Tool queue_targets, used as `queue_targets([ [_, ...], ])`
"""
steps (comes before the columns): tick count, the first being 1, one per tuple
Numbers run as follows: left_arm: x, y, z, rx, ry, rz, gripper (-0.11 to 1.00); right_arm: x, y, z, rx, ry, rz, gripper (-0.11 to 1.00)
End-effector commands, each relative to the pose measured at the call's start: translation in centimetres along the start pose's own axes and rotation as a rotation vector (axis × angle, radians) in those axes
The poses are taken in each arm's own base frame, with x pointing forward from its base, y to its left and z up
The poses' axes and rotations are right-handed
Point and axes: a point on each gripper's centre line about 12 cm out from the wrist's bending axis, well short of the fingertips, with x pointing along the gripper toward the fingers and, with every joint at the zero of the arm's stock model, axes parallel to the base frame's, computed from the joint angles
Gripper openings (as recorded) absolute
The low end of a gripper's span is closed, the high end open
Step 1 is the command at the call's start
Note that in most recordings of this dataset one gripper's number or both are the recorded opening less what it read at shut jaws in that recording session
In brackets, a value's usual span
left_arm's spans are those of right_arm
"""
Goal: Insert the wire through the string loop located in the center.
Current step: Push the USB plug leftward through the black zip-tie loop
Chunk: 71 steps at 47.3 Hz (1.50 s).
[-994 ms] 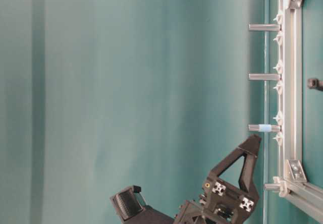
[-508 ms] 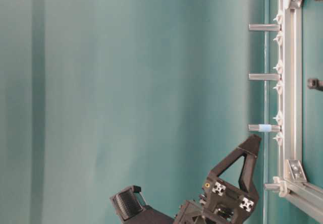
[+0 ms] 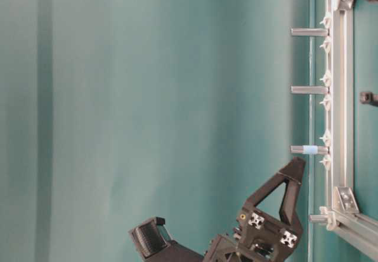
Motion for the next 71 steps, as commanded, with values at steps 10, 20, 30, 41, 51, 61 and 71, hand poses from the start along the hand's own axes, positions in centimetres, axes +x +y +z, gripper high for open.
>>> queue_targets([
  [10,-0.3,-0.3,1.2,0.003,-0.039,-0.008,0.10,-0.3,0.0,0.8,-0.001,-0.031,0.001,0.07],
  [20,-0.3,-0.3,1.2,0.005,-0.039,-0.008,0.10,-0.2,0.0,1.0,-0.001,-0.035,0.001,0.07],
  [30,-0.3,-0.3,1.2,0.005,-0.039,-0.008,0.10,0.2,0.0,1.3,-0.001,-0.037,0.001,0.07],
  [41,-0.3,-0.3,1.2,0.005,-0.039,-0.008,0.10,1.7,0.0,2.1,-0.001,-0.035,0.001,0.07],
  [51,-0.3,-0.4,1.1,0.006,-0.036,-0.011,0.10,3.0,0.0,2.6,0.000,-0.032,0.001,0.07],
  [61,-0.3,-0.5,1.2,0.007,-0.039,-0.014,0.10,4.2,0.0,3.2,0.000,-0.035,0.000,0.07],
  [71,-0.3,-0.5,1.1,0.009,-0.036,-0.014,0.10,5.1,0.0,3.9,0.000,-0.043,0.001,0.07],
])
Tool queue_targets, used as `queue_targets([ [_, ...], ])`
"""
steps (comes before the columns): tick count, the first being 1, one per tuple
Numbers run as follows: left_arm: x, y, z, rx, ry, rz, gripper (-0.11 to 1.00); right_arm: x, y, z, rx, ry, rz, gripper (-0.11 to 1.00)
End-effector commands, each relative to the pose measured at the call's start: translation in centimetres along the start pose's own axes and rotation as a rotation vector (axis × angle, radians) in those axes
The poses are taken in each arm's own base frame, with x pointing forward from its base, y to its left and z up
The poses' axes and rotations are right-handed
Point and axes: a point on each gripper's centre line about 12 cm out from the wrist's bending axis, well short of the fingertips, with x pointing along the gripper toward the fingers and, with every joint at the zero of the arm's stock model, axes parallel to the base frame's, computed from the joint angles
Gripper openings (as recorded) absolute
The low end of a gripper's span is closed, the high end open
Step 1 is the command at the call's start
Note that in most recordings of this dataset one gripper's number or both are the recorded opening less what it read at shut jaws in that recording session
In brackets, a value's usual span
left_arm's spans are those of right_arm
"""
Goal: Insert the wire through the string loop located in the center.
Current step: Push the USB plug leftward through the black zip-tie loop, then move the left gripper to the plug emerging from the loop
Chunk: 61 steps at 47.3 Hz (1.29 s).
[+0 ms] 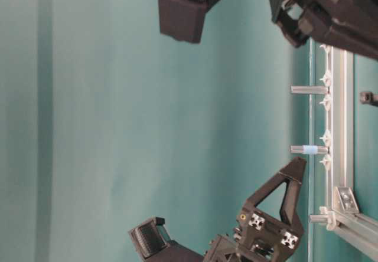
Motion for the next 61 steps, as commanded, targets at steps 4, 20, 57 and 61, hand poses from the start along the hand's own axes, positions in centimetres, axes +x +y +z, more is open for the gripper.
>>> queue_targets([
  [4,-0.3,-0.3,1.2,0.007,-0.039,-0.008,0.10,0.3,0.0,1.7,-0.001,-0.046,0.002,0.07],
  [20,-0.3,-0.5,1.2,0.009,-0.039,-0.015,0.10,0.9,0.1,2.1,-0.002,-0.052,0.004,0.07],
  [57,-2.5,-2.0,1.7,0.026,-0.008,-0.058,0.10,1.0,0.0,2.1,-0.001,-0.052,0.003,0.07],
  [61,-3.3,-2.6,1.4,0.033,0.001,-0.077,0.10,1.0,0.1,2.1,-0.002,-0.050,0.004,0.07],
])
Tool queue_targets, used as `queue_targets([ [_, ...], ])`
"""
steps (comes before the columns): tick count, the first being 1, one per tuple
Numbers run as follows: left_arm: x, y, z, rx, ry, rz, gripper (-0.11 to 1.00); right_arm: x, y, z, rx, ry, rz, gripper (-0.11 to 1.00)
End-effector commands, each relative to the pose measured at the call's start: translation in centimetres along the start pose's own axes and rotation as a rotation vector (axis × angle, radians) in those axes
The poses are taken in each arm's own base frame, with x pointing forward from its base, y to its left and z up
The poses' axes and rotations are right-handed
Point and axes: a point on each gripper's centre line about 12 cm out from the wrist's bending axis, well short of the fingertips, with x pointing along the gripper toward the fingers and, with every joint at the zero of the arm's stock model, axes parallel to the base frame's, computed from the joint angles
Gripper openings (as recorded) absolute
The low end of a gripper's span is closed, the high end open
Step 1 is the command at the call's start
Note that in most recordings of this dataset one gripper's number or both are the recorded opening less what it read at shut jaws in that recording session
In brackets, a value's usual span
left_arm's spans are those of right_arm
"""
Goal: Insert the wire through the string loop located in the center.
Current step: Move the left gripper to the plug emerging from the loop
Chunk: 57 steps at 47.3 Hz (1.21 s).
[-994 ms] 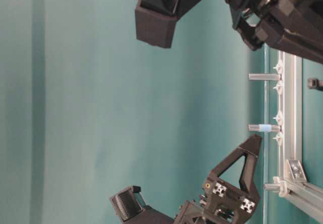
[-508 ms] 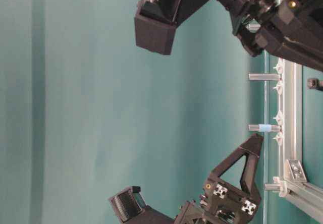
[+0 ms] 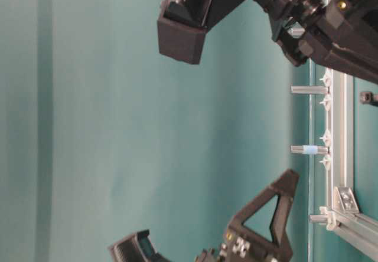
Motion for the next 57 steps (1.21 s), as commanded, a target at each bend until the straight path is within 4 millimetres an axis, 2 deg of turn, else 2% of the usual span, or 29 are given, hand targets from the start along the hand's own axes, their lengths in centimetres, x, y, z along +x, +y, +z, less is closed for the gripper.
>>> queue_targets([
  [1,-1.1,-0.9,0.7,0.017,-0.026,-0.028,0.10,-0.2,0.0,1.3,-0.001,-0.041,0.002,0.07],
  [11,-2.0,-3.1,0.5,0.040,-0.029,-0.090,0.10,-0.2,0.0,1.3,-0.001,-0.043,0.002,0.07],
  [30,-1.5,-7.1,0.5,0.087,-0.024,-0.196,0.10,-0.2,0.0,1.4,-0.001,-0.043,0.002,0.07],
  [41,-0.3,-8.8,-0.2,0.107,0.006,-0.231,0.10,-0.2,0.0,1.3,-0.001,-0.043,0.002,0.07],
  [57,2.0,-9.4,-0.4,0.114,0.028,-0.229,0.10,-0.2,0.0,1.4,-0.001,-0.044,0.002,0.07],
])
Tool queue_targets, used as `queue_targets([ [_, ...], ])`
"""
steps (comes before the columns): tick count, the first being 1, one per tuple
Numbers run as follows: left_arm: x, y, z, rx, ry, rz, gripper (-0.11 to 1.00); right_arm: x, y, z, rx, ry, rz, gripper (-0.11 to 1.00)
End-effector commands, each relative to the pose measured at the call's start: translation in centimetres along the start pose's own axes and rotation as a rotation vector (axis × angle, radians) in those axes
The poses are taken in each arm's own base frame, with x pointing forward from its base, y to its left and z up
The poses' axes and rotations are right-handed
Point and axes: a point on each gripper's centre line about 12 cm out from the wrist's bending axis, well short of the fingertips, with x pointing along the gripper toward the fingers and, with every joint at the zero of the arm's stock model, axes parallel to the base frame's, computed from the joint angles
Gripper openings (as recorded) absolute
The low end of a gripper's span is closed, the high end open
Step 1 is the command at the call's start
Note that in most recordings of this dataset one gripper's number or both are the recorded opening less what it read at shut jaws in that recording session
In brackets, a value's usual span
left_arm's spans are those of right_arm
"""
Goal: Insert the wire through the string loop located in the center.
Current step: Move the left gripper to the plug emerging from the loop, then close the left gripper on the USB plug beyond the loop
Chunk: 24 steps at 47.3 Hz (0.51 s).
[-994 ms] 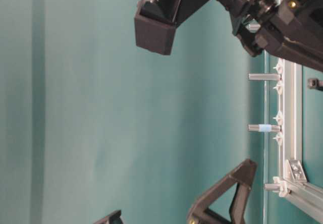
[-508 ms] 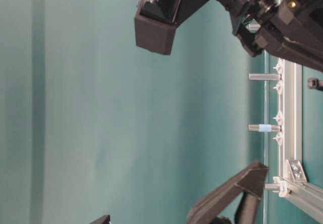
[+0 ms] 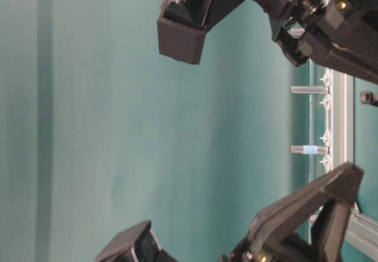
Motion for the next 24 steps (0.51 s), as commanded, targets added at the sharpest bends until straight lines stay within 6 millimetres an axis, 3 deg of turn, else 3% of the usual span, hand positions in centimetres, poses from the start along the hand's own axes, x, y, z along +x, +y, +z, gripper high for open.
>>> queue_targets([
  [1,0.37,-0.34,1.06,0.008,-0.029,-0.009,0.10,-0.17,0.06,1.37,-0.003,-0.044,0.003,0.07],
  [12,0.46,-0.43,0.73,0.008,-0.019,-0.011,0.10,-0.17,0.07,1.39,-0.003,-0.046,0.004,0.07],
  [24,0.46,-0.48,0.72,0.009,-0.019,-0.012,0.20,-0.17,0.12,1.31,-0.004,-0.043,0.005,0.07],
])
